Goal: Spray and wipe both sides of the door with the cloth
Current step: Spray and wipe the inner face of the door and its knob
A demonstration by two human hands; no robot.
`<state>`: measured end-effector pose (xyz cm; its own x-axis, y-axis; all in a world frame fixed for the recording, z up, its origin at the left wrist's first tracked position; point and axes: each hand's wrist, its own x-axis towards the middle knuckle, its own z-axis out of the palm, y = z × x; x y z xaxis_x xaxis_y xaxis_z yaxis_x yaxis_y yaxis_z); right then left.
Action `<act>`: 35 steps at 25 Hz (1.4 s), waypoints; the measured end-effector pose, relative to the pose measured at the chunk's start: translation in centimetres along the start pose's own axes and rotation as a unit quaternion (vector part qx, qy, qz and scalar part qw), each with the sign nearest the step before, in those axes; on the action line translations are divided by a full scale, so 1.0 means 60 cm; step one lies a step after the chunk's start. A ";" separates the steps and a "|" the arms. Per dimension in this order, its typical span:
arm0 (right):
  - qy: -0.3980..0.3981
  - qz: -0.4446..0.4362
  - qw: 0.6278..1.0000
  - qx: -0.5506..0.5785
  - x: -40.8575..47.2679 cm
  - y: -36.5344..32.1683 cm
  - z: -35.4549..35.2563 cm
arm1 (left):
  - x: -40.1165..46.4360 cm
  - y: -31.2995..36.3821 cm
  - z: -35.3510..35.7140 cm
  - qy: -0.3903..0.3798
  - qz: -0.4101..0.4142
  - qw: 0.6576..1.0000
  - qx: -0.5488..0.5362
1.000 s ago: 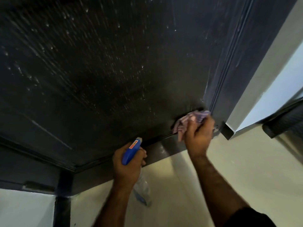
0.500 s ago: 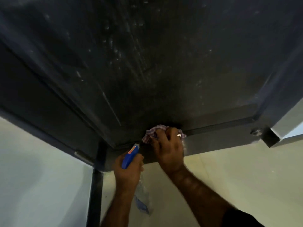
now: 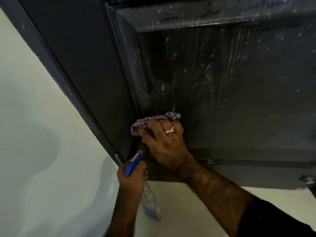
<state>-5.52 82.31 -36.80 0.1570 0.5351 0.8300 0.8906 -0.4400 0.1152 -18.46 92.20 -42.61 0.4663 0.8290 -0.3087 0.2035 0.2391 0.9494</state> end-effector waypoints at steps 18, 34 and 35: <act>-0.207 -0.342 0.906 -0.138 -0.137 0.048 0.023 | -0.014 0.041 -0.029 -0.077 0.057 0.995 0.025; -0.185 -0.385 0.888 -0.171 0.048 0.084 -0.095 | -0.065 0.256 -0.053 -0.050 0.147 0.986 -0.057; -0.181 -0.400 0.880 -0.180 0.081 0.092 -0.114 | -0.073 0.269 -0.062 -0.050 0.147 0.986 -0.063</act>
<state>-2.72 77.57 -28.40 -0.2759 0.9435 0.1834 0.5954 0.0180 0.8032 -20.39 94.32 -25.74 0.5722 0.8199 -0.0172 -0.0588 0.0619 0.9964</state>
